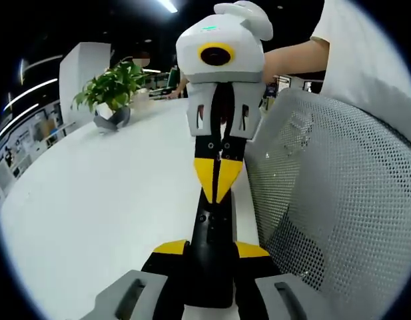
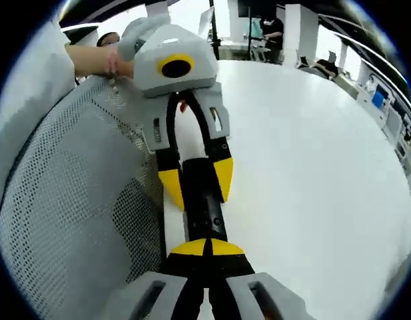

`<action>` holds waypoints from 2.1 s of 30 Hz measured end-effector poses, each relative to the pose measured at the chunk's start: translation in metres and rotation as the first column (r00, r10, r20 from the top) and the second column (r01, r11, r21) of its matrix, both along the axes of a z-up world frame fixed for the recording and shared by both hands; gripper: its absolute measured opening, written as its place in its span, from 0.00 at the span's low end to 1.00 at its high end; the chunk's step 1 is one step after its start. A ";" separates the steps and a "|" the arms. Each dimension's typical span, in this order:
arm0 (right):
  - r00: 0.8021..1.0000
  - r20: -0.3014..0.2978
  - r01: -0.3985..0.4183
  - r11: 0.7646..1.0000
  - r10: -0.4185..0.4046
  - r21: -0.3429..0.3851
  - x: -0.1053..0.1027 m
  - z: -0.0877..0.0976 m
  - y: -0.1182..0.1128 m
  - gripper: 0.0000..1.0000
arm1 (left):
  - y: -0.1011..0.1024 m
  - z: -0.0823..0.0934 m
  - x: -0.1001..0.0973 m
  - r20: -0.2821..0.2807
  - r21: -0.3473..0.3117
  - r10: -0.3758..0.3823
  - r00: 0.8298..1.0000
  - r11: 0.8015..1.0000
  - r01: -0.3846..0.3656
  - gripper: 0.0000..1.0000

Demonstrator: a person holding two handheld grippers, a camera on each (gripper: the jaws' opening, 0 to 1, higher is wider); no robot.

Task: Press the specified remote control buttons in sequence, fully releasing each button before pressing the next.

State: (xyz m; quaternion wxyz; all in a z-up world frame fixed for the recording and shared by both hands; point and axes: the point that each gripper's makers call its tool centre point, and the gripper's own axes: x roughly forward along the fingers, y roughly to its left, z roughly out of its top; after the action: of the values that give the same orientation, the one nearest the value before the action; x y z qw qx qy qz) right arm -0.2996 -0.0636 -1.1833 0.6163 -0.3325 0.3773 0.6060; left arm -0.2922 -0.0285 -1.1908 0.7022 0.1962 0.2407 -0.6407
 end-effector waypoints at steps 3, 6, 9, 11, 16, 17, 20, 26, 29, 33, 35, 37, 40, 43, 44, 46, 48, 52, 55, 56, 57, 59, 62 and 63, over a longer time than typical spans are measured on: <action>1.000 0.002 0.021 1.000 -0.021 0.010 0.000 0.000 0.002 0.00 | 0.000 0.000 0.000 0.001 0.001 -0.001 1.000 1.000 0.001 0.25; 0.999 0.004 0.032 0.999 -0.032 -0.018 0.001 0.000 0.003 0.00 | 0.000 0.000 0.000 0.005 0.003 -0.002 1.000 1.000 0.002 0.25; 0.998 -0.002 0.066 0.994 -0.067 -0.082 0.002 -0.001 0.004 0.00 | 0.000 0.000 0.000 0.008 0.006 -0.004 1.000 1.000 0.004 0.25; 0.996 -0.001 0.084 0.990 -0.084 -0.111 0.003 -0.001 0.005 0.00 | -0.001 0.000 0.000 0.007 0.006 -0.004 1.000 1.000 0.004 0.25; 0.984 -0.037 0.169 0.979 -0.174 -0.117 0.004 -0.001 0.004 0.00 | -0.001 -0.001 0.000 0.009 0.009 -0.003 1.000 1.000 0.003 0.25; 0.973 -0.065 0.215 0.971 -0.223 -0.106 0.005 -0.001 0.004 0.00 | -0.001 -0.001 0.000 0.009 0.010 -0.004 1.000 1.000 0.004 0.25; 0.973 -0.064 0.218 0.973 -0.223 -0.076 0.006 -0.001 0.002 0.00 | -0.001 -0.001 0.000 0.010 0.011 -0.005 1.000 1.000 0.005 0.25; 0.984 -0.020 0.177 0.984 -0.176 0.028 0.003 0.002 0.000 0.00 | -0.001 0.000 0.000 0.011 0.011 -0.006 1.000 1.000 0.006 0.25; 0.995 0.049 0.092 0.996 -0.092 -0.005 0.005 0.003 -0.005 0.00 | -0.001 0.000 0.000 0.009 0.014 -0.005 1.000 1.000 0.005 0.25; 0.996 0.044 0.082 0.996 -0.080 -0.038 0.005 0.002 -0.012 0.00 | -0.001 0.000 0.000 0.009 0.015 -0.006 1.000 1.000 0.006 0.25; 0.994 0.018 0.109 0.994 -0.108 -0.026 0.005 0.002 -0.013 0.00 | -0.001 0.000 0.000 0.009 0.014 -0.008 1.000 1.000 0.008 0.25; 0.994 0.016 0.111 0.993 -0.110 -0.026 0.005 0.002 -0.012 0.00 | -0.001 0.000 0.000 0.009 0.014 -0.008 1.000 1.000 0.008 0.25; 0.996 0.035 0.085 0.996 -0.084 -0.031 0.005 0.001 -0.007 0.00 | -0.001 0.000 0.000 0.008 0.014 -0.011 1.000 1.000 0.010 0.25; 0.997 0.048 0.060 0.997 -0.058 -0.044 0.006 -0.001 -0.004 0.00 | -0.001 0.000 0.000 0.007 0.013 -0.013 1.000 1.000 0.013 0.25; 0.997 0.044 0.065 0.997 -0.062 -0.052 0.007 -0.001 -0.004 0.00 | -0.001 0.000 0.000 0.007 0.013 -0.013 1.000 1.000 0.013 0.25; 0.997 0.041 0.064 0.996 -0.062 -0.058 0.007 -0.001 -0.005 0.00 | -0.001 0.000 0.000 0.007 0.012 -0.013 1.000 1.000 0.013 0.25; 0.996 0.030 0.080 0.995 -0.078 -0.055 0.007 -0.001 -0.005 0.00 | -0.001 0.000 0.000 0.006 0.011 -0.013 1.000 1.000 0.012 0.25; 0.984 -0.014 0.180 0.983 -0.180 0.035 0.008 0.001 -0.004 0.00 | 0.000 0.000 0.000 0.007 0.012 -0.012 1.000 1.000 0.012 0.25; 0.976 -0.010 0.219 0.967 -0.220 0.127 0.009 0.004 -0.003 0.00 | 0.000 0.000 0.000 0.007 0.011 -0.011 1.000 1.000 0.011 0.25; 0.985 0.050 0.159 0.977 -0.168 0.142 0.008 0.003 -0.001 0.00 | 0.000 0.000 0.000 0.007 0.011 -0.011 1.000 1.000 0.011 0.25; 0.986 0.113 0.105 0.984 -0.121 0.143 0.006 0.003 -0.001 0.00 | 0.000 0.000 0.000 0.007 0.010 -0.010 1.000 1.000 0.010 0.25; 0.986 0.117 0.103 0.985 -0.120 0.140 0.003 0.002 0.002 0.00 | 0.000 0.000 0.000 0.007 0.009 -0.010 1.000 1.000 0.010 0.25; 0.990 0.083 0.105 0.984 -0.118 0.142 0.005 0.002 0.009 0.00 | 0.000 0.000 0.000 0.006 0.007 -0.009 1.000 1.000 0.009 0.25; 0.992 0.083 0.085 0.988 -0.096 0.126 0.005 0.003 0.008 0.00 | 0.000 0.000 0.000 0.006 0.007 -0.010 1.000 1.000 0.010 0.25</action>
State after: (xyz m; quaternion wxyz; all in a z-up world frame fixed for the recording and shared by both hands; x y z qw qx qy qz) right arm -0.2951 -0.0553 -1.1808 0.6787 -0.3032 0.3263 0.5840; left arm -0.2920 -0.0286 -1.1909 0.6991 0.2017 0.2400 -0.6426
